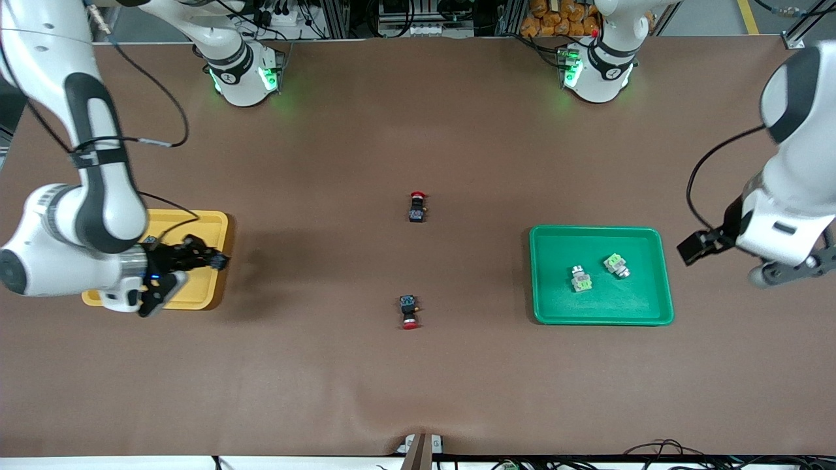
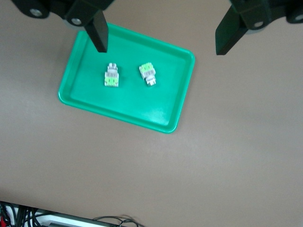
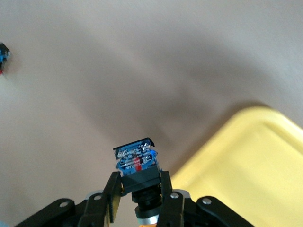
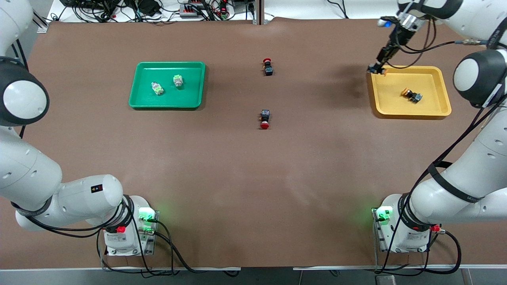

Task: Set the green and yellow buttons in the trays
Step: 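Carry the yellow button with the right gripper while the left gripper withdraws, then release the yellow button into the yellow tray with the right gripper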

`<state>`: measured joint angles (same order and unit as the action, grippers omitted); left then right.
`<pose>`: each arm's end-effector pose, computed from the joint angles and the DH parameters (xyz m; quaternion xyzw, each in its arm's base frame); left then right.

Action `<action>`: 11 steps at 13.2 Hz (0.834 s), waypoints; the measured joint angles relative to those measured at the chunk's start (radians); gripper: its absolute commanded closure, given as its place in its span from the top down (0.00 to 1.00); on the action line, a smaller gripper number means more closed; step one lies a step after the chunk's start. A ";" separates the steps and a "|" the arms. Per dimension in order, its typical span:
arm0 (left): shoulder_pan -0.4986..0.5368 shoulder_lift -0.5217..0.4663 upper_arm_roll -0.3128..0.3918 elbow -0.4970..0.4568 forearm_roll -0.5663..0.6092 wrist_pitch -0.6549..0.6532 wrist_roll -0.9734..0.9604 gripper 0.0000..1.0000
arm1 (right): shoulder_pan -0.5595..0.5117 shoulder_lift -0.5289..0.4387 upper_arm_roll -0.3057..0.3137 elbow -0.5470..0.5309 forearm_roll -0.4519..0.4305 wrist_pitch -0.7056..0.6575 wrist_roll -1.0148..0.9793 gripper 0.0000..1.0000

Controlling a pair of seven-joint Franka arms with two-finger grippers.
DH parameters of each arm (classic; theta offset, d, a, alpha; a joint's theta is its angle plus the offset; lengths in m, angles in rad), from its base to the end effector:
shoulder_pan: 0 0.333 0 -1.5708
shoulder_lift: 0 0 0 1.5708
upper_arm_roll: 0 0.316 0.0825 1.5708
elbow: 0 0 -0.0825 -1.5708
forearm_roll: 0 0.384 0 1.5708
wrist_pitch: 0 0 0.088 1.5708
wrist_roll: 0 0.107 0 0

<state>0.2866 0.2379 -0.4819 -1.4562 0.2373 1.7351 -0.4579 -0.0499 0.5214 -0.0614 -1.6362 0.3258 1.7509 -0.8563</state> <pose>0.6305 -0.0690 0.5674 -0.9898 -0.1229 -0.0523 0.0489 0.6350 -0.0382 0.2925 -0.9242 -0.2970 0.1130 0.2117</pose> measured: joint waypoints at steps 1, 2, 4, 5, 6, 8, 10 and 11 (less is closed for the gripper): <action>0.012 -0.011 0.000 0.013 -0.025 -0.031 0.035 1.00 | -0.020 -0.004 -0.004 -0.026 -0.002 0.005 -0.004 0.00; 0.028 -0.017 0.001 0.022 -0.047 -0.055 0.078 1.00 | -0.026 -0.013 -0.021 -0.058 -0.004 0.023 -0.003 0.00; 0.056 -0.029 0.001 0.034 -0.095 -0.083 0.135 1.00 | -0.036 -0.027 -0.060 -0.129 -0.007 0.086 -0.003 0.00; 0.065 -0.037 0.002 0.039 -0.108 -0.102 0.158 1.00 | -0.052 -0.029 -0.069 -0.171 -0.007 0.142 -0.015 0.00; 0.070 -0.046 0.002 0.041 -0.112 -0.127 0.186 1.00 | -0.067 -0.031 -0.070 -0.217 -0.006 0.206 -0.041 0.00; 0.077 -0.071 0.002 0.042 -0.137 -0.151 0.239 1.00 | -0.087 -0.032 -0.070 -0.310 0.036 0.330 -0.089 0.00; 0.080 -0.093 0.002 0.042 -0.148 -0.163 0.251 1.00 | -0.097 -0.032 -0.070 -0.367 0.146 0.374 -0.146 0.00; 0.080 -0.103 0.002 0.042 -0.148 -0.165 0.253 1.00 | -0.098 -0.033 -0.070 -0.375 0.171 0.375 -0.156 0.17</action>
<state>0.3668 0.1352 -0.4799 -1.4139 0.0889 1.5699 -0.2048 -0.1474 0.4886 -0.1314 -2.0109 0.4971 2.1263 -1.0125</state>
